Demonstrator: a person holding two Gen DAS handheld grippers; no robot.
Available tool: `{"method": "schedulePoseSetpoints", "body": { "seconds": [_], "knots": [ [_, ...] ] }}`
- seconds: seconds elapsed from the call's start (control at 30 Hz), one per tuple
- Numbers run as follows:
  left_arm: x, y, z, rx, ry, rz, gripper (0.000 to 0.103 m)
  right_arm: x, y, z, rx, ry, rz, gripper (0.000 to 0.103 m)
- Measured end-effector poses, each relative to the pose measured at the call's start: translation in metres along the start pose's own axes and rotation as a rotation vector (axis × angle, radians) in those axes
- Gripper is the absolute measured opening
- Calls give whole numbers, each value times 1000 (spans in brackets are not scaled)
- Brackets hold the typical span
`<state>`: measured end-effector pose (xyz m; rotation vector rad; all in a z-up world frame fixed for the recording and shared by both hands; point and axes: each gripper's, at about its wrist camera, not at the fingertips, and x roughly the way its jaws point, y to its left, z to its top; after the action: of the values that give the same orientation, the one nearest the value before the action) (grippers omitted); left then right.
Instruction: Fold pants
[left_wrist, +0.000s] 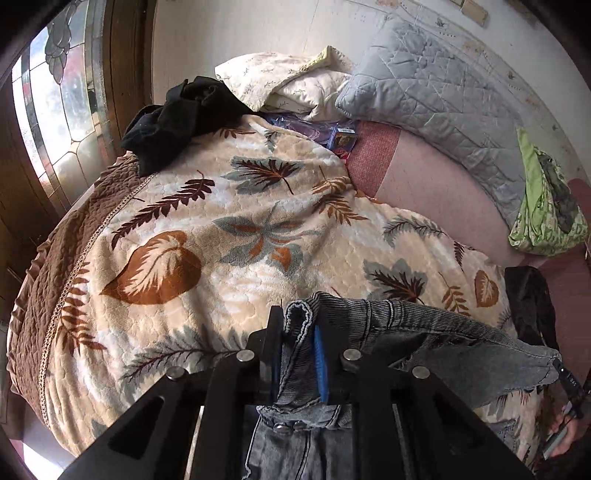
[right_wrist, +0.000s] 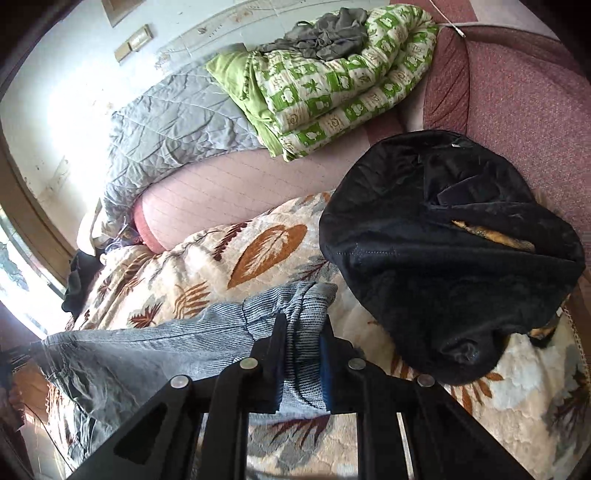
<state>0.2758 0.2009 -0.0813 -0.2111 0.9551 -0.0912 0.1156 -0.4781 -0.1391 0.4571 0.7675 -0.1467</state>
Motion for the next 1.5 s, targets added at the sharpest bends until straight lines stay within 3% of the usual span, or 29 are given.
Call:
{"method": "schedulePoseSetpoints", "body": {
  "seconds": [0.27, 0.43, 0.57, 0.67, 0.77, 0.8, 0.83, 0.9, 1.03, 1.13, 1.2, 1.27, 1.3, 1.33, 1.5],
  "knots": [
    [-67, 38, -116, 14, -19, 19, 14, -61, 4, -95, -138, 77, -6, 16],
    [-61, 67, -199, 14, 84, 62, 13, -76, -15, -165, -218, 238, -24, 16],
    [-36, 91, -241, -23, 208, 140, 13, -84, -35, -204, -258, 406, -12, 20],
    [-37, 106, -250, -63, 234, 180, 13, -98, -46, -207, -244, 421, -3, 21],
    [-60, 109, -243, -86, 168, 217, 13, -114, -48, -194, -203, 359, 33, 25],
    [-69, 107, -239, -82, 136, 225, 13, -117, -47, -187, -181, 334, 54, 35],
    [-78, 102, -235, -73, 105, 224, 13, -119, -48, -182, -156, 305, 64, 53],
    [-91, 88, -229, -43, 59, 202, 13, -115, -44, -170, -120, 246, 21, 66],
    [-96, 41, -226, 41, 28, 129, 13, -98, -49, -148, 21, 155, 47, 66],
    [-93, -6, -232, 126, 10, 75, 14, -69, -58, -135, 137, 170, 56, 66],
    [-87, -37, -240, 185, 3, 59, 15, -48, -62, -133, 190, 204, 68, 64],
    [-79, -63, -248, 227, 12, 38, 17, -33, -62, -134, 208, 240, 94, 38],
    [-74, -74, -252, 241, 25, 26, 22, -28, -60, -135, 198, 258, 91, 16],
    [-69, -84, -256, 257, 38, 16, 26, -30, -58, -135, 187, 246, 76, 14],
    [-44, -125, -277, 327, 83, -26, 27, -81, -50, -120, 143, -13, 87, 14]
  ]
}}
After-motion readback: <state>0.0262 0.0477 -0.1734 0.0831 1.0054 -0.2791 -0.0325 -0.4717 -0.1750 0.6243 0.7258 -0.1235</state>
